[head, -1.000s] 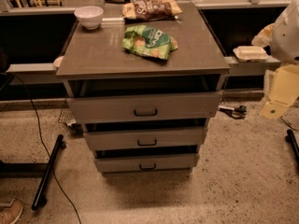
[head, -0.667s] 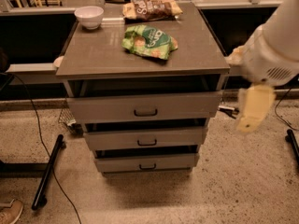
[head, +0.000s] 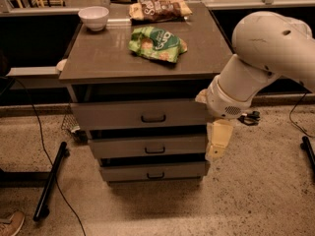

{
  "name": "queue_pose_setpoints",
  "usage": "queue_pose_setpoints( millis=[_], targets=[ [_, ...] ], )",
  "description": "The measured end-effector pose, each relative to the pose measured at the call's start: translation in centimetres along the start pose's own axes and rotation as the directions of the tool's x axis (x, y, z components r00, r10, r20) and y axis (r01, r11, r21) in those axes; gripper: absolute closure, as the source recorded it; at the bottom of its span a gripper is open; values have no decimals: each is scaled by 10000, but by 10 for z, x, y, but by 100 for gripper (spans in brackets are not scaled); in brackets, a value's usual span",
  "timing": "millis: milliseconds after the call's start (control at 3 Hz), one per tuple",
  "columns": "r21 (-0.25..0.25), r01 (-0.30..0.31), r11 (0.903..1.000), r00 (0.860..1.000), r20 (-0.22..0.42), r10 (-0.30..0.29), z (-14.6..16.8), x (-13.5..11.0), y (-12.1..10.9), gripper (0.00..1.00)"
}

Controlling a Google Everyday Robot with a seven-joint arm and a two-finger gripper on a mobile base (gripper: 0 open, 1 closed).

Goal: Open top drawer

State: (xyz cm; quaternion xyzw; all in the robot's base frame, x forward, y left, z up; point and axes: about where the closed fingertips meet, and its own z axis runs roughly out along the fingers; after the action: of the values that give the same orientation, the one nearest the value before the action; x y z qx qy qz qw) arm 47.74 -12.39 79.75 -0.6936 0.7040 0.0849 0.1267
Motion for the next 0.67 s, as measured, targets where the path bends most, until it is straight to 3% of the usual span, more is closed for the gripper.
queue_pose_setpoints(
  millis=[333, 667],
  targets=[
    [3, 5, 10000, 10000, -5, -5, 0, 0, 0, 0],
    [477, 758, 9960, 9971, -127, -753, 22, -4, -26, 0]
  ],
)
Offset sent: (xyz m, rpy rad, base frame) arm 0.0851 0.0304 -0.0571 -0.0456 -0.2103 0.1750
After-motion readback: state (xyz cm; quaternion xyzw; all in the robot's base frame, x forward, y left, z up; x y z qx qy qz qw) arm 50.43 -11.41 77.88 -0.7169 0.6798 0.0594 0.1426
